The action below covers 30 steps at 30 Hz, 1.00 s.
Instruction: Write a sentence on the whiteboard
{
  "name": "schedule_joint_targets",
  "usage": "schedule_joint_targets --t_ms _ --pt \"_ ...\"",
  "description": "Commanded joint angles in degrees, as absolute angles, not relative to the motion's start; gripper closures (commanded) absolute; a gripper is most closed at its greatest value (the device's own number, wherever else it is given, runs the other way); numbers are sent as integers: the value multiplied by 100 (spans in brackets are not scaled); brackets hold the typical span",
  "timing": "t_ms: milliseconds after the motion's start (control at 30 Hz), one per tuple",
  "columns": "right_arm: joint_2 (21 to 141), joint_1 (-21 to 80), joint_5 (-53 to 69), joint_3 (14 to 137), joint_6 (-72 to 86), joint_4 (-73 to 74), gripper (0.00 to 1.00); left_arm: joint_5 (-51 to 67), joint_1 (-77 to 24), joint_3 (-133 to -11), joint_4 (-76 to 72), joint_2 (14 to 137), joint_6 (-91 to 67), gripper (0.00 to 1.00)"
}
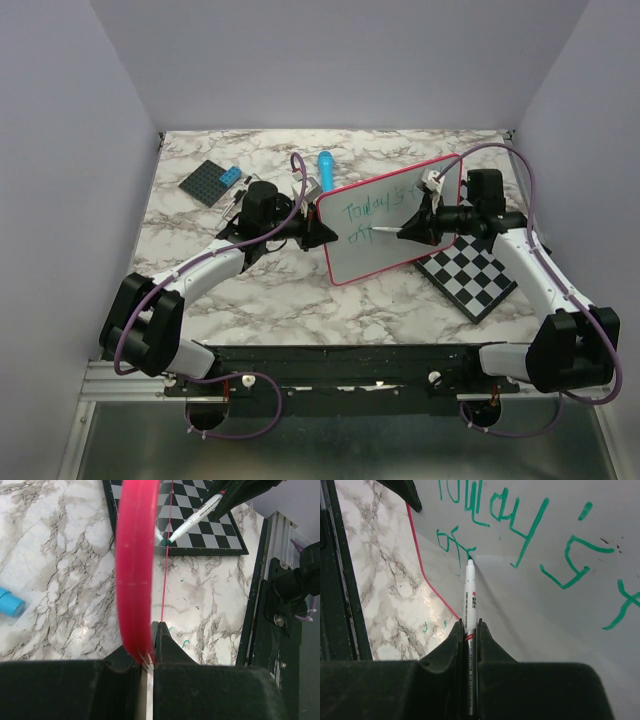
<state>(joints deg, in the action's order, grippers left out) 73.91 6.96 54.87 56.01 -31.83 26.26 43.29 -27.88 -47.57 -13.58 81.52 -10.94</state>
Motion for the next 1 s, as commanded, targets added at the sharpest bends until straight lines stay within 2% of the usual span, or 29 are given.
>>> schedule_joint_targets --t_ms 0,400,600,967 --pt "7286 545 5493 5528 -3322 2531 100 4113 -2839 -4658 -352 8350 -650 100" --pt "6566 159 6090 5695 -3349 2944 100 4113 -2839 -4658 -343 8323 -642 100" --pt "6486 -386 6451 5678 -3568 3181 99 4104 -2839 -4667 -325 8306 -624 100" --pt "6627 -404 6355 5493 -4403 3577 100 4087 -2839 -4658 -325 8279 -642 100"
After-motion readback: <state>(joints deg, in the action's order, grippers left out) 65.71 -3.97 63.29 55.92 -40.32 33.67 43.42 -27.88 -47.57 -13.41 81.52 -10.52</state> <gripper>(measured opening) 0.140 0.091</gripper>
